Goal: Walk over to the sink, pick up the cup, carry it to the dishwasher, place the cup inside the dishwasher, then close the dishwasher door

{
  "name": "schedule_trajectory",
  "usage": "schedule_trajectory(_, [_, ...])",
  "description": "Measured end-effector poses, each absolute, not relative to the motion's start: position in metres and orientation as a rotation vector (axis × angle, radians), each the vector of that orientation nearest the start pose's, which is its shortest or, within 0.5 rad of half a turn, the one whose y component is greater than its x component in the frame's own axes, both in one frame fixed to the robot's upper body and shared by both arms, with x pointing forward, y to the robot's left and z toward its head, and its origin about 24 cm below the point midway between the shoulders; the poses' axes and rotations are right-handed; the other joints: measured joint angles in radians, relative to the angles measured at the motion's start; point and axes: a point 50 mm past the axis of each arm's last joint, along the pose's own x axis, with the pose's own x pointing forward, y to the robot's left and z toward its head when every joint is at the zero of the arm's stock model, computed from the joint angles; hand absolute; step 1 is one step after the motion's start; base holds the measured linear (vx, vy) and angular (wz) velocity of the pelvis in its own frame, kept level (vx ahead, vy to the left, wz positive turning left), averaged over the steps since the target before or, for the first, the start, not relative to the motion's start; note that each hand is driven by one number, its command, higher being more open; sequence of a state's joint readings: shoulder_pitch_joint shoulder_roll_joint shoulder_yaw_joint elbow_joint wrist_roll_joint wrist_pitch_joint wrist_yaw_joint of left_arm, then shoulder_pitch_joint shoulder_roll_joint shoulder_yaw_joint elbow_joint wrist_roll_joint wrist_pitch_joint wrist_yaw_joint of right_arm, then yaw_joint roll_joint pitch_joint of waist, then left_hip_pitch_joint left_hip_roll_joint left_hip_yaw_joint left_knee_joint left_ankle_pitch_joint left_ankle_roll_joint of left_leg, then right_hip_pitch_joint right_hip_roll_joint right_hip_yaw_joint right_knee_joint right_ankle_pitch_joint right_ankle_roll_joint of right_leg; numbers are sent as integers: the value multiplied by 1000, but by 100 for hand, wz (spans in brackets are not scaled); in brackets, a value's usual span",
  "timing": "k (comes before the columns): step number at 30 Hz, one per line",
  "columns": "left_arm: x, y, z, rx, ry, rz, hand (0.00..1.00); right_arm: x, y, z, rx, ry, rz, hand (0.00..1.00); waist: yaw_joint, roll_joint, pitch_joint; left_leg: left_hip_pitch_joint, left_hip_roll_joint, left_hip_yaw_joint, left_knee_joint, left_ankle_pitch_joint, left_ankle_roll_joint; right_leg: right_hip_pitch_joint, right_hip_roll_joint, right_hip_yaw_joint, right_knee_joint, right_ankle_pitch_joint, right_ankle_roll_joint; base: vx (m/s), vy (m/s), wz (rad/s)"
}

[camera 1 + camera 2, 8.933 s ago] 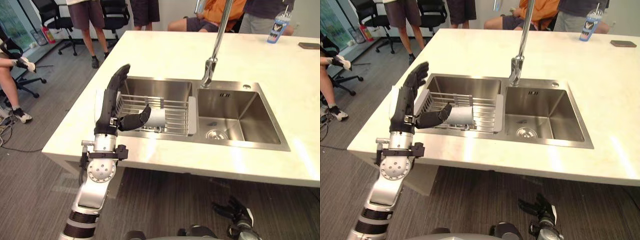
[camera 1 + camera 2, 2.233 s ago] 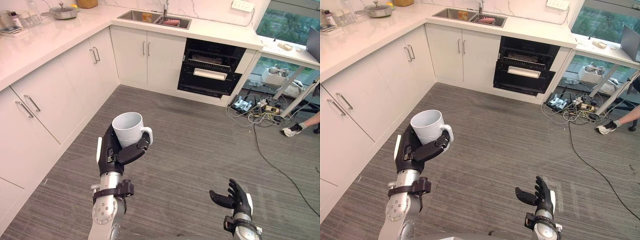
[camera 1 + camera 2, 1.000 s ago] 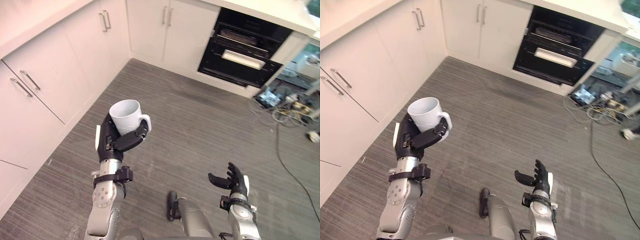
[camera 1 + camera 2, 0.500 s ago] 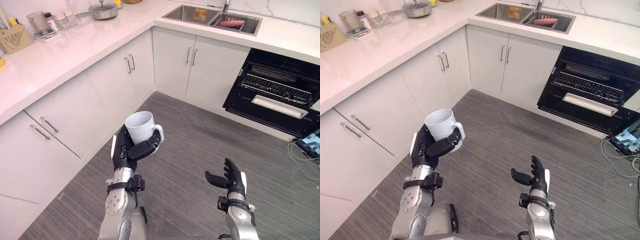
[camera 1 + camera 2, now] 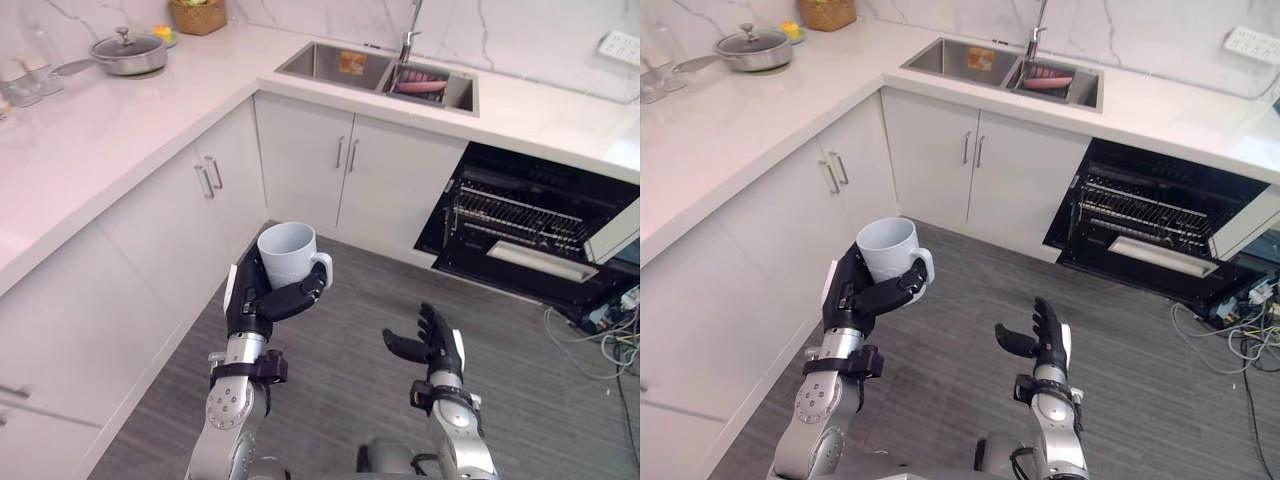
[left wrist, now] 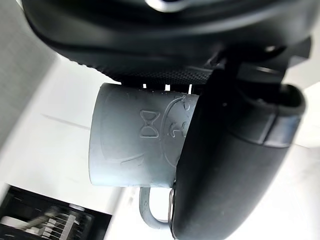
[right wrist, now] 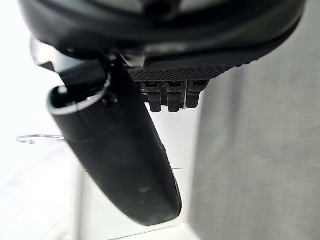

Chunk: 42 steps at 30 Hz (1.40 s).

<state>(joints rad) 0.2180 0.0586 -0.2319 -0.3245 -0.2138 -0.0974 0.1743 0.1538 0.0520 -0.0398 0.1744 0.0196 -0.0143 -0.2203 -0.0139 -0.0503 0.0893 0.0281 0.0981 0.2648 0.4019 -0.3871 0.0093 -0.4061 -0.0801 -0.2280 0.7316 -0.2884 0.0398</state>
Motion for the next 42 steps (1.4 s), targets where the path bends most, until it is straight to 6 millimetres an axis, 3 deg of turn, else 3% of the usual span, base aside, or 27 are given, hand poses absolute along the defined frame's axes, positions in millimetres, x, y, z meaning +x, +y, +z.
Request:
schedule_trajectory(2, [208, 127, 76, -223, -176, 5, 30, 210, -168, -24, 39, 271, -311, 90, -3, -17, -16, 74, -18, 26, -74, -10, -29, -15, 25, -74, -223, 78, -39, 569, -22, -9])
schedule_trajectory(3, [209, 127, 72, -213, -161, 12, 30, 210, -172, -22, 23, 260, -329, 90, -23, -13, -29, 128, -20, 5, -117, -12, -49, 9, 40, -74, -248, 213, -142, 557, -24, 16])
schedule_trajectory(4, [209, 126, 67, -214, -142, 13, 30, 209, -175, -22, 6, 259, -339, 90, -32, 14, -38, 141, -5, -8, -127, -14, -60, 17, 51, -81, -238, 205, -146, 729, -28, 22])
schedule_trajectory(5, [210, 124, 61, -223, -113, 22, 30, 210, -179, -19, -1, 249, -362, 90, -32, 36, -44, 155, 22, -16, -110, 12, -98, 38, 60, -95, -217, 171, -175, 711, -56, 5])
schedule_trajectory(7, [211, 120, 51, -253, -66, 56, 30, 207, -182, -7, -18, 198, -384, 90, -56, 30, -25, 141, 16, -46, 78, 117, -109, 11, -3, -155, 0, 115, -212, 684, -117, 16])
schedule_trajectory(8, [209, 117, 48, -261, -49, 57, 30, 202, -183, -4, -24, 182, -389, 90, -51, 50, -38, 111, 43, -52, 192, 139, -107, 38, 19, -157, -50, 94, -174, 313, -195, 12])
schedule_trajectory(9, [206, 117, 49, -261, -53, 51, 30, 198, -180, 9, -21, 124, -396, 90, -51, 67, -32, 25, 109, -60, 480, 213, -94, 147, 78, -169, -239, 97, -189, 252, -161, -56])
schedule_trajectory(10, [204, 116, 47, -249, -45, 30, 30, 199, -182, 19, -39, 73, -400, 90, -19, 131, -47, -66, 185, -78, 662, 196, -89, 204, 159, -128, -282, 90, -193, 309, -86, -77])
schedule_trajectory(11, [203, 117, 46, -238, -43, 25, 30, 201, -180, 21, -34, 61, -398, 90, -11, 136, -51, -111, 197, -83, 713, 181, -85, 230, 176, -108, -300, 86, -200, 502, 10, -104])
schedule_trajectory(12, [202, 119, 46, -233, -40, 27, 30, 203, -175, 23, -20, 50, -392, 90, -3, 109, -41, -189, 199, -75, 739, 147, -42, 287, 180, -68, -341, 83, -204, 514, -2, -80])
schedule_trajectory(13, [201, 120, 45, -237, -38, 36, 30, 203, -173, 24, -14, 45, -388, 90, 4, 88, -30, -257, 198, -69, 695, 110, -21, 341, 177, -30, -387, 83, -203, 489, -17, -72])
schedule_trajectory(15, [198, 123, 42, -238, -22, 50, 30, 202, -173, 24, -21, 43, -385, 90, 13, 86, -29, -318, 188, -71, 525, 81, -28, 401, 177, 27, -434, 84, -202, 488, 73, -92])
schedule_trajectory(17, [196, 124, 40, -237, -12, 58, 30, 202, -174, 24, -30, 43, -381, 90, 30, 79, -25, -353, 103, -161, 288, 84, -48, 450, 155, 115, -464, 69, -176, 474, 202, -103])
schedule_trajectory(19, [196, 125, 39, -226, -10, 63, 30, 203, -177, 22, -44, 50, -378, 90, 24, 76, -23, -350, 29, -264, 110, 127, -85, 469, 133, 165, -463, 43, -129, 318, 225, -75])
schedule_trajectory(20, [194, 126, 38, -214, -4, 64, 30, 202, -180, 16, -59, 77, -379, 90, 27, 83, -29, -338, 2, -309, 57, 229, -79, 482, 123, 213, -453, 11, -87, 490, 377, -118])
schedule_trajectory(21, [192, 129, 35, -196, 9, 66, 30, 199, -179, 10, -56, 113, -379, 90, 33, 64, -42, -317, -10, -269, 78, 240, -64, 487, 95, 265, -424, -24, -56, 432, 321, -109])
schedule_trajectory(25, [191, 134, 35, -153, 11, 75, 30, 199, -171, 10, -33, 114, -354, 90, 29, 36, -48, -271, -11, -124, 129, 140, -16, 426, 36, 324, -297, -48, 9, 419, 299, -109])
schedule_trajectory(27, [191, 137, 34, -137, 12, 78, 30, 201, -159, 12, -17, 103, -296, 90, 33, 31, -38, -159, 0, -42, 91, 85, -5, 299, -16, 243, 11, -25, 86, 250, 181, -110])
schedule_trajectory(30, [191, 138, 37, -130, -2, 91, 30, 203, -147, 18, 0, 80, -241, 90, 19, 31, -42, -58, 34, 28, 67, 31, -17, 175, -72, 87, 159, -63, 25, 211, 52, -77])
schedule_trajectory(32, [192, 139, 39, -127, -13, 95, 30, 207, -145, 21, 3, 63, -224, 90, 17, 20, -48, -35, 48, 56, 49, 13, -25, 117, -85, 12, 115, -69, 14, 214, -53, -57])
schedule_trajectory(34, [193, 143, 34, -119, 2, 111, 30, 216, -143, 25, -2, 37, -204, 90, 8, 17, -49, 3, 59, 99, 17, 12, -58, 68, -96, -120, -45, -47, -26, 268, -88, -54])
schedule_trajectory(35, [194, 146, 30, -111, 16, 124, 30, 220, -142, 25, -4, 33, -195, 90, -1, 6, -56, 15, 53, 111, 12, 4, -76, 72, -87, -167, -158, 44, -78, 377, -85, -38])
schedule_trajectory(36, [197, 146, 18, -110, 66, 138, 30, 222, -147, 21, -33, 46, -191, 90, -10, 48, -55, 30, 81, 94, 5, -3, -92, 103, -44, -172, -197, 73, -102, 468, -92, -47])
schedule_trajectory(37, [198, 143, 11, -123, 99, 146, 30, 222, -151, 18, -55, 60, -188, 90, -6, 74, -54, 46, 101, 79, -9, 8, -96, 124, -3, -165, -236, 75, -106, 477, -88, -45])
schedule_trajectory(39, [198, 143, 5, -121, 130, 166, 30, 219, -156, 13, -76, 90, -194, 90, -14, 79, -48, 49, 127, 62, 54, 51, -105, 183, 33, -158, -293, 74, -107, 406, -104, -32])
schedule_trajectory(41, [197, 141, 3, -133, 144, 174, 30, 214, -159, 11, -75, 97, -210, 90, -25, 78, -37, -13, 169, 23, 322, 135, -102, 306, 57, -134, -385, 76, -104, 333, -64, -26])
schedule_trajectory(42, [197, 141, 4, -137, 139, 174, 30, 214, -159, 13, -74, 91, -211, 90, -19, 81, -37, -29, 180, 19, 387, 128, -101, 332, 62, -119, -406, 76, -103, 265, 48, -63])
